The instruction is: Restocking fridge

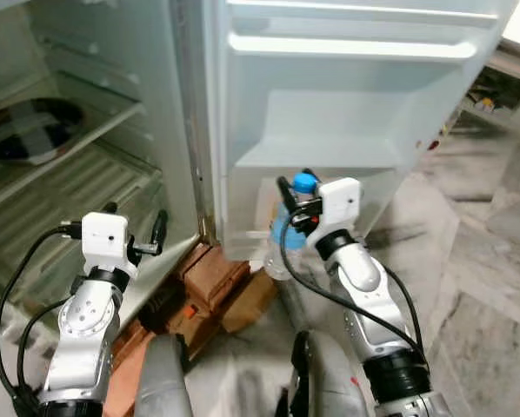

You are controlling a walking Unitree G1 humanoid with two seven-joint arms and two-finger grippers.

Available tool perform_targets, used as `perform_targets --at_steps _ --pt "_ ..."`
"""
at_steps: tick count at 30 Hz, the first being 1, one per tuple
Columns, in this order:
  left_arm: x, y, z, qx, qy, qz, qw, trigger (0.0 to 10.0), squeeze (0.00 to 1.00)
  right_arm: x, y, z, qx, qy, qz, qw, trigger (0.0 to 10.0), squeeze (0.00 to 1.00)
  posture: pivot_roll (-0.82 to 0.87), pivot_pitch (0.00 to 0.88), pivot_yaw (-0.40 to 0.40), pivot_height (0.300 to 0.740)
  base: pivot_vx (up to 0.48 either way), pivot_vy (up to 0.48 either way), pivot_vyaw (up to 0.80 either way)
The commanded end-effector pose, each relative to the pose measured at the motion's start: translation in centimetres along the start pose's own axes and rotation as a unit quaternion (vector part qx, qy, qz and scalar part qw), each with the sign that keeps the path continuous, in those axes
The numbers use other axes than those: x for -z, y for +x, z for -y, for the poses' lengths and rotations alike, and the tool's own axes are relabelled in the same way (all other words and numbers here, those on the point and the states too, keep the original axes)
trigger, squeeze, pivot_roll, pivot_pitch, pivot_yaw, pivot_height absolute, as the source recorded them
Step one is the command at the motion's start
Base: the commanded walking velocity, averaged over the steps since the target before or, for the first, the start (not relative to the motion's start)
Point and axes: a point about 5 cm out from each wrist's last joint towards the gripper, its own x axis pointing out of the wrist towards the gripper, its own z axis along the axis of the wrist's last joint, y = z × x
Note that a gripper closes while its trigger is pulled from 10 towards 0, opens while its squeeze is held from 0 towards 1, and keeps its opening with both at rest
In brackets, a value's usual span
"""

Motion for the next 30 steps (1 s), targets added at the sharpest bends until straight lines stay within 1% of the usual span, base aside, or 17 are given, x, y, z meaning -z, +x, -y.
perform_targets --at_steps 1,9,14,17,18,20,21,25,27,30 --pt "-0.1 0.2 0.7 0.013 -0.002 0.004 1.000 10.0 0.00 -0.9 -0.1 1.1 0.014 -0.012 0.019 1.000 10.0 0.00 0.08 0.098 -0.057 0.577 0.274 0.000 0.00" --pt "-0.1 0.2 0.7 0.012 -0.003 0.003 1.000 10.0 0.00 -0.9 -0.1 1.1 0.011 -0.012 0.020 1.000 10.0 0.00 0.08 0.096 -0.057 0.577 0.284 0.000 0.00" --pt "0.0 0.2 0.6 0.004 -0.001 -0.002 1.000 10.0 0.00 -0.7 -0.1 0.9 0.003 -0.011 0.017 1.000 10.0 0.00 0.09 0.099 -0.058 0.577 0.000 0.000 0.00" --pt "0.1 0.0 0.5 0.001 0.000 -0.002 1.000 10.0 0.00 -0.5 -0.3 0.5 -0.008 -0.002 0.010 1.000 10.0 0.00 0.09 0.104 -0.059 0.577 0.000 0.000 0.00" --pt "0.1 -0.3 0.3 -0.002 0.001 -0.005 1.000 10.0 0.00 -0.3 -0.4 -0.1 -0.024 0.006 0.007 1.000 10.0 0.00 0.09 0.116 -0.056 0.577 0.000 0.000 0.00" --pt "0.1 -0.6 0.1 -0.003 0.001 -0.008 1.000 10.0 0.00 -0.2 -0.3 -0.6 -0.038 0.007 0.004 0.999 10.0 0.00 0.09 0.125 -0.052 0.577 0.000 0.000 0.00" --pt "0.3 -0.9 0.0 -0.001 0.003 -0.013 1.000 10.0 0.00 -0.2 -0.2 -1.0 -0.049 0.006 0.006 0.999 10.0 0.00 0.10 0.133 -0.053 0.568 0.000 0.000 0.00" --pt "0.3 -1.5 -0.3 -0.003 0.008 -0.018 1.000 10.0 0.00 -0.3 0.3 -1.4 -0.062 0.006 0.010 0.998 10.0 0.00 0.12 0.159 -0.053 0.543 0.000 0.000 0.00" --pt "0.1 -1.9 -0.6 -0.008 0.010 -0.021 1.000 10.0 0.00 -0.3 0.9 -1.7 -0.082 -0.004 0.015 0.996 10.0 0.00 0.14 0.190 -0.044 0.543 0.000 0.000 0.00" --pt "0.0 -2.5 -0.8 -0.008 0.015 -0.025 1.000 10.0 0.00 -0.3 1.4 -1.8 -0.095 -0.025 0.019 0.995 10.0 0.00 0.16 0.216 -0.038 0.543 0.000 0.000 0.00"
